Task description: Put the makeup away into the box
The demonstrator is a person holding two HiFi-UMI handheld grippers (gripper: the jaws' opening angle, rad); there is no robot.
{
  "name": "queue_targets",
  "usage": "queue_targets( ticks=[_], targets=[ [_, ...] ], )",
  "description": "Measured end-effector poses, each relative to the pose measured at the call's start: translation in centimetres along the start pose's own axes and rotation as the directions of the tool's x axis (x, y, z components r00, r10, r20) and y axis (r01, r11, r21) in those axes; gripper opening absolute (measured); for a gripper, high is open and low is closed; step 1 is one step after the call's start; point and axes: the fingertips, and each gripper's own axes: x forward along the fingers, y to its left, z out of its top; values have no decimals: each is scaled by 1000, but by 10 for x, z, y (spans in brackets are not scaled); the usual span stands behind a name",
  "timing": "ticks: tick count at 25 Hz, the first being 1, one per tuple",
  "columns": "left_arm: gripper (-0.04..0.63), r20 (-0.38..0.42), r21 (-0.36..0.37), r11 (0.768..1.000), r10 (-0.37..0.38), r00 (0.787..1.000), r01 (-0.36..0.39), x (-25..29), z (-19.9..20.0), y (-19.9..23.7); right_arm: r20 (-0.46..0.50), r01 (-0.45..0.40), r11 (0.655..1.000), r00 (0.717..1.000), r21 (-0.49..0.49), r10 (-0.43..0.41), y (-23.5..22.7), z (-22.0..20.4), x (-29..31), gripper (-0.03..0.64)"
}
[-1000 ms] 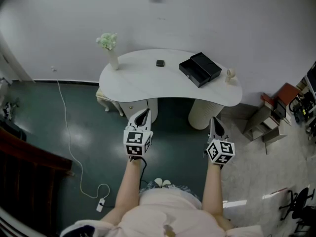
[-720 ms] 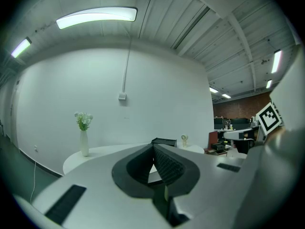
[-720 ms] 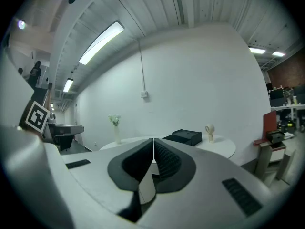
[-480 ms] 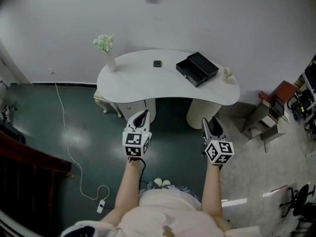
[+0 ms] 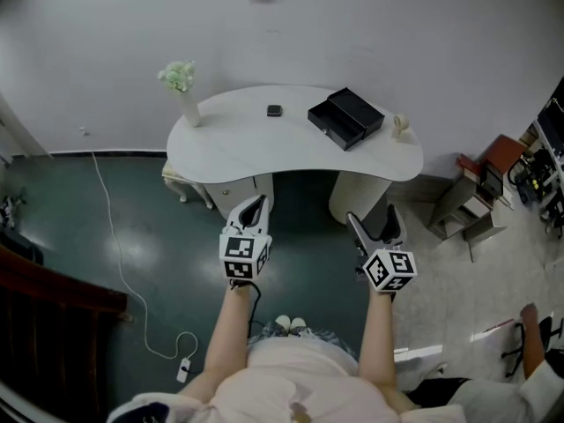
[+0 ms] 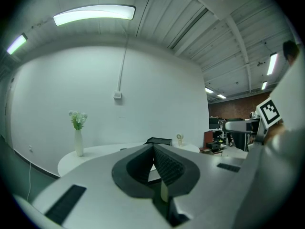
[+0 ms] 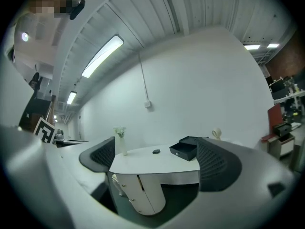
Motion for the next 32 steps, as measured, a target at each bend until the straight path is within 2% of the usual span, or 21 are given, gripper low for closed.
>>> queue_targets(
  ticks=[16, 26, 32],
  targets=[
    [26, -13, 2, 999, -53, 999, 53, 15, -11, 19, -11, 42, 999, 999, -3, -42, 9, -15, 14, 525],
    [26, 4, 1, 1000, -27, 1000, 27, 72, 4, 49, 12, 40, 999, 999, -9, -40, -15, -1, 74, 525],
    [26, 2, 2, 1000, 1, 1000, -1, 131, 3, 72, 34, 26, 1000, 999, 11, -26, -46, -4, 134, 525]
  ],
)
